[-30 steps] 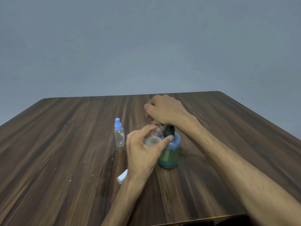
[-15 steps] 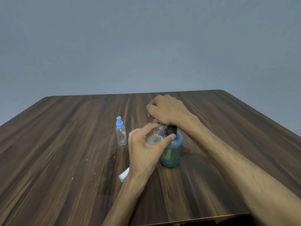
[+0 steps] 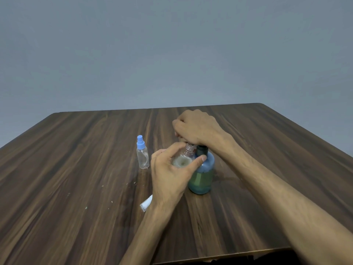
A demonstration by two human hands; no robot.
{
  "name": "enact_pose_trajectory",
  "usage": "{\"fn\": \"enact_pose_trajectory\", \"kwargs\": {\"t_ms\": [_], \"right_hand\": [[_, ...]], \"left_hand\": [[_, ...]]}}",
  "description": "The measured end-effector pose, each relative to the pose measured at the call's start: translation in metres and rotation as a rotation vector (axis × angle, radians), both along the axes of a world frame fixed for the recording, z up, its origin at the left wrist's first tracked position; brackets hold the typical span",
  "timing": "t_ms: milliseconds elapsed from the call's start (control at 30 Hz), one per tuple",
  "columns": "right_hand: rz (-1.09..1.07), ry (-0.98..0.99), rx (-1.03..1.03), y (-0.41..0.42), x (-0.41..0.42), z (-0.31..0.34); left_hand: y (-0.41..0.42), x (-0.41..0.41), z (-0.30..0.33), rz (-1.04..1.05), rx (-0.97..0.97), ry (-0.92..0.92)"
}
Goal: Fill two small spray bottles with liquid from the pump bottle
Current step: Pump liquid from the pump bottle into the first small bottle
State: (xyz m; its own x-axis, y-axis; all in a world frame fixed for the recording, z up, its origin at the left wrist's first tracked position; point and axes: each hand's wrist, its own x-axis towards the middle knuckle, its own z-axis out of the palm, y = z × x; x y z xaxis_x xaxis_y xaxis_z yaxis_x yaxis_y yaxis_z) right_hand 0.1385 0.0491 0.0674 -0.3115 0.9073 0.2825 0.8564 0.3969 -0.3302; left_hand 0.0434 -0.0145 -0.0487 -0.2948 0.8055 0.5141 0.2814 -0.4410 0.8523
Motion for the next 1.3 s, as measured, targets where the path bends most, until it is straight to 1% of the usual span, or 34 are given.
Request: {"fn": "enact_pose_trajectory", "kwargs": {"t_ms": [100, 133, 233, 300, 400, 533, 700, 800, 833, 967, 1100, 1233, 1300], "right_hand": [[-0.011, 0.087, 0.104, -0.0009, 0.0021, 0.0026], [-0.015, 0.103, 0.107, 0.0003, 0.0027, 0.0024], [-0.007, 0.023, -0.013, 0.0016, 0.0011, -0.0024], [-0.008, 0.008, -0.005, 0.001, -0.0001, -0.0004], [-0.006, 0.069, 0.021, 0.001, 0.002, 0.0043], [-0.004, 0.0, -0.056, 0.0016, 0.0005, -0.001], [-0.007, 0.031, 0.048, 0.0023, 0.0012, 0.0039], [-0.006, 0.01, -0.037, 0.0022, 0.0005, -0.0012], [-0.006, 0.007, -0.035, 0.0015, 0.0004, -0.0012], [-0.005, 0.05, 0.094, 0.0, 0.0021, 0.0038], [-0.013, -0.023, 0.007, -0.0001, 0.0001, -0.0002], [-0.012, 0.055, 0.106, -0.0008, 0.0019, 0.004], [-0.011, 0.034, 0.048, 0.0, 0.0023, 0.0022]], "left_hand": [[-0.0009, 0.0003, -0.0015, -0.006, -0.006, -0.014], [-0.0006, 0.0004, -0.0013, -0.004, 0.001, -0.019], [0.0002, 0.0002, -0.0009, 0.001, 0.015, -0.008], [0.0, -0.0004, -0.0006, 0.004, 0.02, -0.001], [-0.0013, 0.0003, -0.0014, 0.001, 0.023, 0.012], [0.0002, 0.0, -0.0005, 0.0, 0.03, 0.002], [-0.0016, 0.0, -0.0015, 0.001, 0.035, -0.003], [-0.0001, 0.0002, -0.0007, -0.006, 0.041, -0.003], [-0.0006, 0.0001, -0.0005, -0.003, 0.036, -0.004], [-0.0016, -0.0003, -0.0024, -0.006, 0.023, 0.0], [-0.0008, -0.0002, 0.0002, -0.007, 0.028, 0.007], [-0.0005, -0.001, -0.0031, -0.003, 0.022, 0.005], [0.0001, -0.0001, -0.001, -0.005, 0.035, 0.01]]}}
